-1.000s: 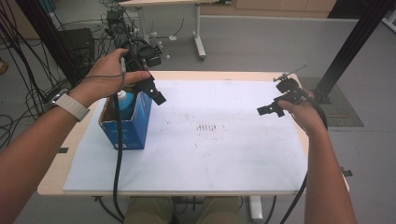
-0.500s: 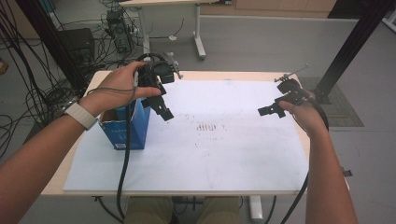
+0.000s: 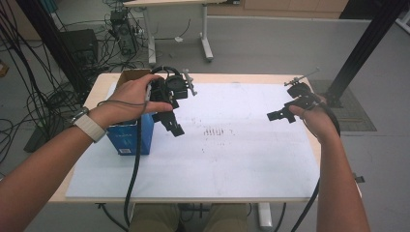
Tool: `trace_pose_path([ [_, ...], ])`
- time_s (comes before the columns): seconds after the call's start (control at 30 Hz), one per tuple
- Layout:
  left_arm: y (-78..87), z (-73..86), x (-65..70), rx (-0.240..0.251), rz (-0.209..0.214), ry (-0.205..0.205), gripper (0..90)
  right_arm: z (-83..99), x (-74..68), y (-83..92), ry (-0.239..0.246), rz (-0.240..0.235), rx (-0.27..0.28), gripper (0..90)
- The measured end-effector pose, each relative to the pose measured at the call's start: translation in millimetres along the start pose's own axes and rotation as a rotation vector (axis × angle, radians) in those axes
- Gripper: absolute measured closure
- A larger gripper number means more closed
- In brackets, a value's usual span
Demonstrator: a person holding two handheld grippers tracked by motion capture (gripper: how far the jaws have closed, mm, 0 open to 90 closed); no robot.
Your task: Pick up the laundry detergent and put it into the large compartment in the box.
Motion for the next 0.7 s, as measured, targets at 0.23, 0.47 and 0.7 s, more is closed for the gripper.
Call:
trace_pose_path([
  [0.23,-6.8,-1.7,5.8,-0.008,0.008,-0.024,5.6,-1.4,-1.8,1.4,0.0,0.001,0.002,6.1],
  [0.47,-9.9,-3.6,8.1,-0.018,0.008,-0.044,5.7,-0.6,-4.0,-1.7,0.0,-0.005,0.005,6.1],
  [0.7,-15.4,-6.4,11.7,-0.021,0.012,-0.059,5.7,4.0,-5.2,-2.6,-0.005,-0.006,0.0,6.1],
])
Point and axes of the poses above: each handheld gripper's, and its own axes: y roughly backward along the jaws, z roughly out of its underside, x roughly to its right, the point moved 2 cm from there along -y, roughly forward along the jaws, and after that the axes turned 4 degrees about z, right-handed, at the moved point
